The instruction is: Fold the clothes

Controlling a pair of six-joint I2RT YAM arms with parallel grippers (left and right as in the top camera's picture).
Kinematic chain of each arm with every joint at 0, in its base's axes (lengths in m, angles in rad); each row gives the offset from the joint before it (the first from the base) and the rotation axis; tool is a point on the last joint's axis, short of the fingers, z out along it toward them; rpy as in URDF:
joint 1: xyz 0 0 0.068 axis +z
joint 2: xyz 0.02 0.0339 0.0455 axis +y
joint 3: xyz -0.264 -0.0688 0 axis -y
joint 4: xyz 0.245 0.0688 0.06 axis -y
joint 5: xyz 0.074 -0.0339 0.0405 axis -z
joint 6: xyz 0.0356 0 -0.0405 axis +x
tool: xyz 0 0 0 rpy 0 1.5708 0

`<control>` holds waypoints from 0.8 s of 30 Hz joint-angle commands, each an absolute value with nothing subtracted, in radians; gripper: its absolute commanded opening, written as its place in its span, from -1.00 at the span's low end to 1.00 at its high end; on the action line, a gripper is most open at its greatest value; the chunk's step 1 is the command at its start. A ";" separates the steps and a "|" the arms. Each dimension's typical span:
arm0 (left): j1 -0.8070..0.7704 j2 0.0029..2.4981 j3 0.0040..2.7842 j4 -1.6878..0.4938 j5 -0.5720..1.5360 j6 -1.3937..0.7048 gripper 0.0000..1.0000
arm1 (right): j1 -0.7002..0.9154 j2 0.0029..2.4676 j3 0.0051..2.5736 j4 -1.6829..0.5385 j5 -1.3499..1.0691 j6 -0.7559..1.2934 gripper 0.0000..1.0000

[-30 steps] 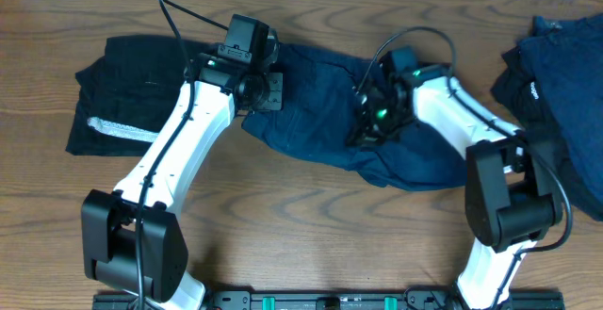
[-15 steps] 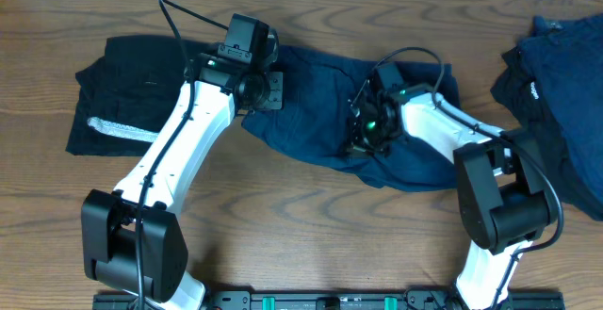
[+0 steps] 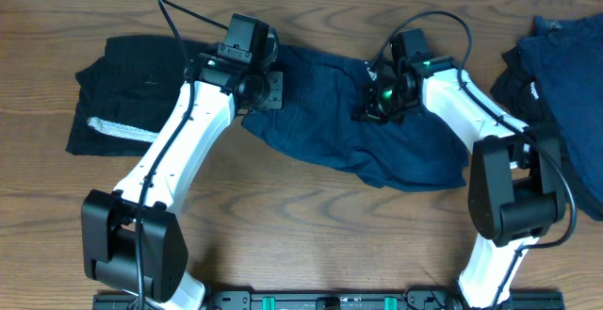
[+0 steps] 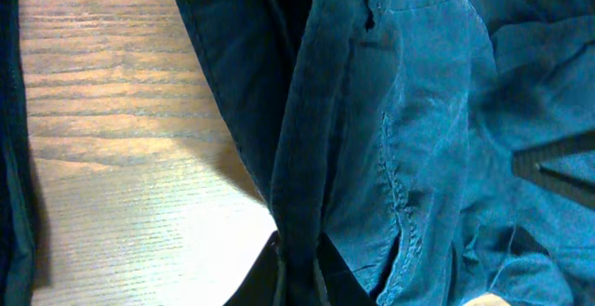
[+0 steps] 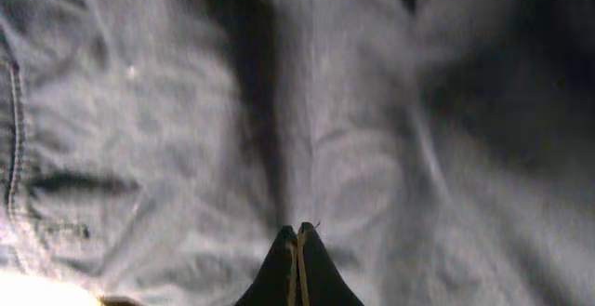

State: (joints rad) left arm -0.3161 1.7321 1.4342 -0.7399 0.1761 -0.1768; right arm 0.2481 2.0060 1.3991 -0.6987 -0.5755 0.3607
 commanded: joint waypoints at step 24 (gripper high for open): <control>-0.313 1.660 1.459 -0.753 0.164 -0.177 -0.83 | 0.189 2.140 1.569 -0.484 -0.568 0.406 -0.98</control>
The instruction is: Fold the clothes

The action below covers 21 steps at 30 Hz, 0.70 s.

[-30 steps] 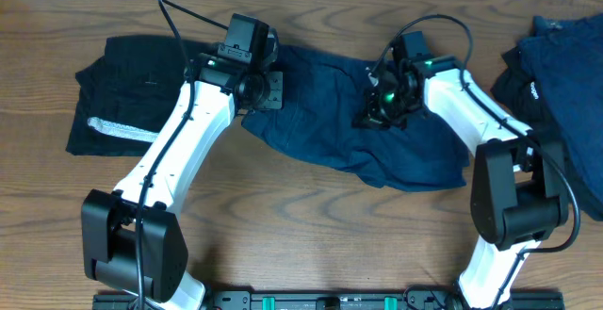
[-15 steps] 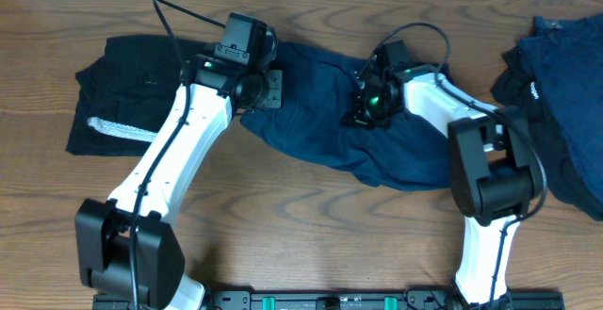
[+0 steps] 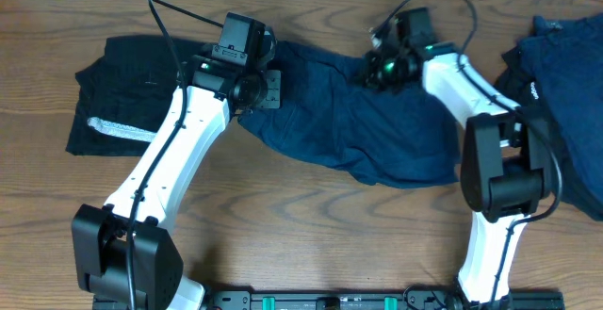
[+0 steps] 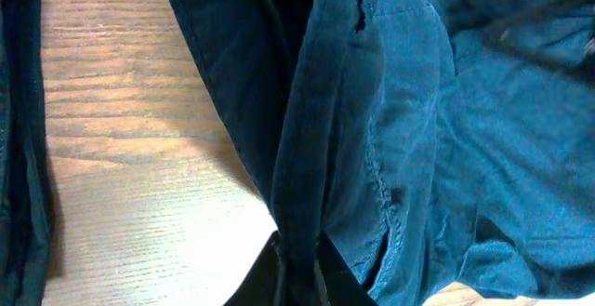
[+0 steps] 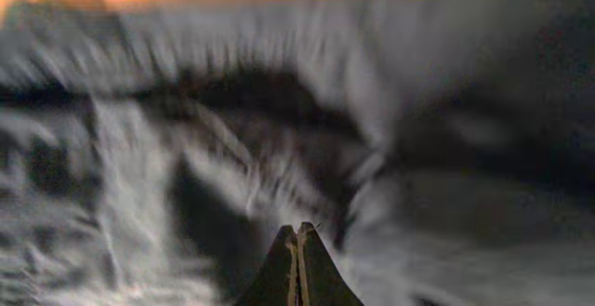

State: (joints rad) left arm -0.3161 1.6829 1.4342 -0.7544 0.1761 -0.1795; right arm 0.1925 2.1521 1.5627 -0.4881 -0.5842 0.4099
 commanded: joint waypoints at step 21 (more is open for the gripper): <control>-0.313 1.660 1.460 -0.753 0.164 -0.177 -0.83 | 0.291 2.224 1.567 -0.382 -0.363 0.422 -0.97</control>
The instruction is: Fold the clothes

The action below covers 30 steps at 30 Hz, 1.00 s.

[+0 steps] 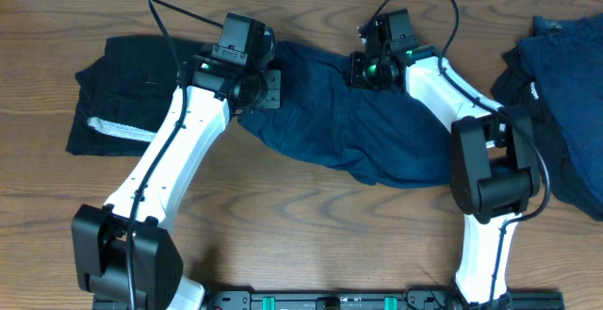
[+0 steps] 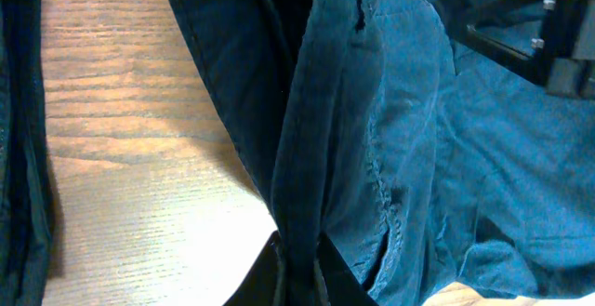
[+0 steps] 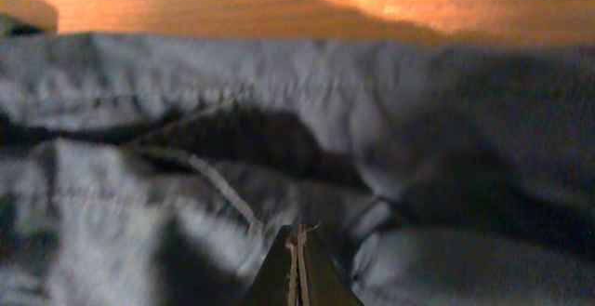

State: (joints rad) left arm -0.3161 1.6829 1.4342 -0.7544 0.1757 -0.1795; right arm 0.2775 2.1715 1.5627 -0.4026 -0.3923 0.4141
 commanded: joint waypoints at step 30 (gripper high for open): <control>-0.309 1.658 1.547 -0.841 0.143 -0.124 -0.83 | 0.199 1.958 1.570 -0.720 -0.389 0.301 -0.97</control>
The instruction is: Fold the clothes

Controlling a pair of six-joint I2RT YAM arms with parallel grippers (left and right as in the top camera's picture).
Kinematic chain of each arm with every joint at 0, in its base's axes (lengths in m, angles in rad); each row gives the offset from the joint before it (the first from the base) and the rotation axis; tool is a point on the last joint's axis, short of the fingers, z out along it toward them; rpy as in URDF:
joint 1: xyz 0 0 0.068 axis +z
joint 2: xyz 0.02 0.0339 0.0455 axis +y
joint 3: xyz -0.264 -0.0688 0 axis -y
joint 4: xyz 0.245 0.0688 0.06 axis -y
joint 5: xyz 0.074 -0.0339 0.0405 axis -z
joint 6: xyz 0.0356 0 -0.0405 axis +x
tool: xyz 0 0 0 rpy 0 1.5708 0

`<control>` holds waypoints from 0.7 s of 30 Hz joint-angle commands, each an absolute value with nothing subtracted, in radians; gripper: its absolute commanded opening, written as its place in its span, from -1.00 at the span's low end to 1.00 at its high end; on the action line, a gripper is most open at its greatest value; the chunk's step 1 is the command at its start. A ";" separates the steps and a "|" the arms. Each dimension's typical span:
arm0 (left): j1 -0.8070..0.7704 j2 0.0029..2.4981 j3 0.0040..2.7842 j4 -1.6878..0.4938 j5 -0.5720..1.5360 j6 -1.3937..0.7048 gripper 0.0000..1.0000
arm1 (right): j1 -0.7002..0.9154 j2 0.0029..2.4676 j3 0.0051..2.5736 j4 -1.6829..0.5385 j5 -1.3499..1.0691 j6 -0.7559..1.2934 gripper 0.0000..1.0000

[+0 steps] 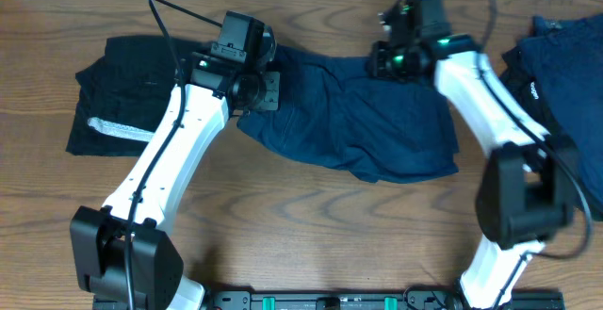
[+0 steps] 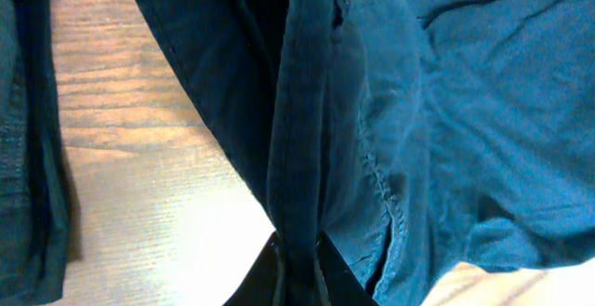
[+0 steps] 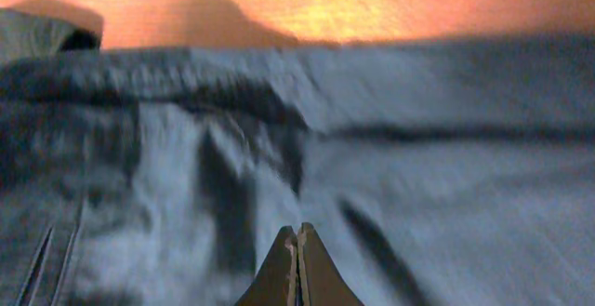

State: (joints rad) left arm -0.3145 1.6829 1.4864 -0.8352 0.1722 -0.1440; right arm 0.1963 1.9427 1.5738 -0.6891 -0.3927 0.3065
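Observation:
A dark blue garment (image 1: 367,126) lies spread across the middle of the wooden table (image 1: 283,225). My left gripper (image 1: 259,91) is at its left edge, shut on a fold of the blue cloth (image 2: 307,157), which runs up from between the fingers (image 2: 265,273). My right gripper (image 1: 384,62) is over the garment's far edge. Its fingertips (image 3: 288,250) are pressed together with nothing seen between them, just above the blue cloth (image 3: 418,185). The table shows beyond the cloth's edge in the right wrist view.
A black garment (image 1: 122,89) lies at the left, its edge (image 2: 23,139) close beside the left gripper. A pile of dark blue and black clothes (image 1: 565,65) sits at the right edge. Bare wood (image 1: 311,235) lies in front of the garment.
My right gripper, still shut, has moved a little to the right along the garment's far edge. The left gripper, still holding its fold, has shifted slightly toward the black garment. The cloth lies flatter.
My right gripper was shut over the garment's middle while the left held the left edge. The right then stood at the far edge, then further left along it, and now back to the right. The garment has come to lie smoother and squarer.

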 commanded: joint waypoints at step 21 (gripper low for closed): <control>-0.309 1.661 1.613 -0.883 0.115 -0.123 -0.86 | 0.499 2.269 1.506 -0.455 -0.682 0.512 -0.98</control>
State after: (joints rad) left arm -0.3145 1.6821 1.5879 -0.8848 0.1268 -0.1299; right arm 0.4629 2.2196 1.5112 -0.4797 -0.6380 0.4725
